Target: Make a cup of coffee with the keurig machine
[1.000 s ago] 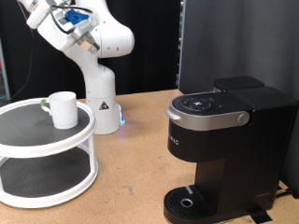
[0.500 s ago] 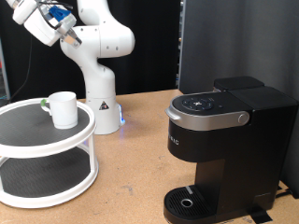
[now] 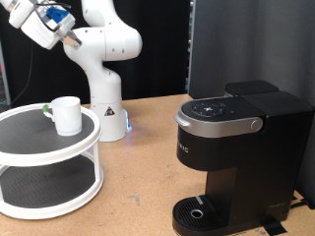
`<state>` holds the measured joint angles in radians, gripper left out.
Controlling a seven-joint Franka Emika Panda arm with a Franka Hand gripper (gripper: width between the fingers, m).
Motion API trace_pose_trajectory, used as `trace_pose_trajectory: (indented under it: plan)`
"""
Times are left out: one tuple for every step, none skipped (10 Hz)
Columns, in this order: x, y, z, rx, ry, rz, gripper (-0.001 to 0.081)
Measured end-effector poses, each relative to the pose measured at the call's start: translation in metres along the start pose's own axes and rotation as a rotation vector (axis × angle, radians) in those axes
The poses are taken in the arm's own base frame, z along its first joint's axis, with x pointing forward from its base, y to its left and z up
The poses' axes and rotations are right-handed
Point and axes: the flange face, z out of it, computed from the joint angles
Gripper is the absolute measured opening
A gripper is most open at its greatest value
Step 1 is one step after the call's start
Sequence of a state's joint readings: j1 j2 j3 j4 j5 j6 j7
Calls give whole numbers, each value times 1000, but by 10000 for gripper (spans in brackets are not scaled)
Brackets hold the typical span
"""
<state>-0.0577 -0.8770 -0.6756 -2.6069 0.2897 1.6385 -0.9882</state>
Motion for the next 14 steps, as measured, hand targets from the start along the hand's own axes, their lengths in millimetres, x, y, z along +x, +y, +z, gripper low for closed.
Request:
trace_pose_trajectory:
  plan:
    - [-7, 2, -6, 5, 1, -1, 4]
    - [-13, 5, -13, -4, 10, 1, 4]
    - [-19, 8, -18, -13, 24, 6, 4]
    - [-25, 10, -23, -23, 35, 9, 4]
    - [-30, 12, -26, -34, 37, 11, 4]
    - [-34, 14, -29, -42, 35, 8, 4]
    - [-37, 16, -31, -48, 30, 3, 4]
    - [-41, 18, -32, -53, 25, -2, 4]
    - [-43, 19, -33, -56, 23, -4, 4]
    - [-46, 21, -34, -57, 24, -6, 4]
    - [-48, 21, -35, -50, 24, -18, 4]
    - [-49, 21, -36, -44, 24, -28, 4]
    - [-50, 21, -35, -43, 23, -26, 4]
    - [-50, 21, -34, -41, 22, -25, 4]
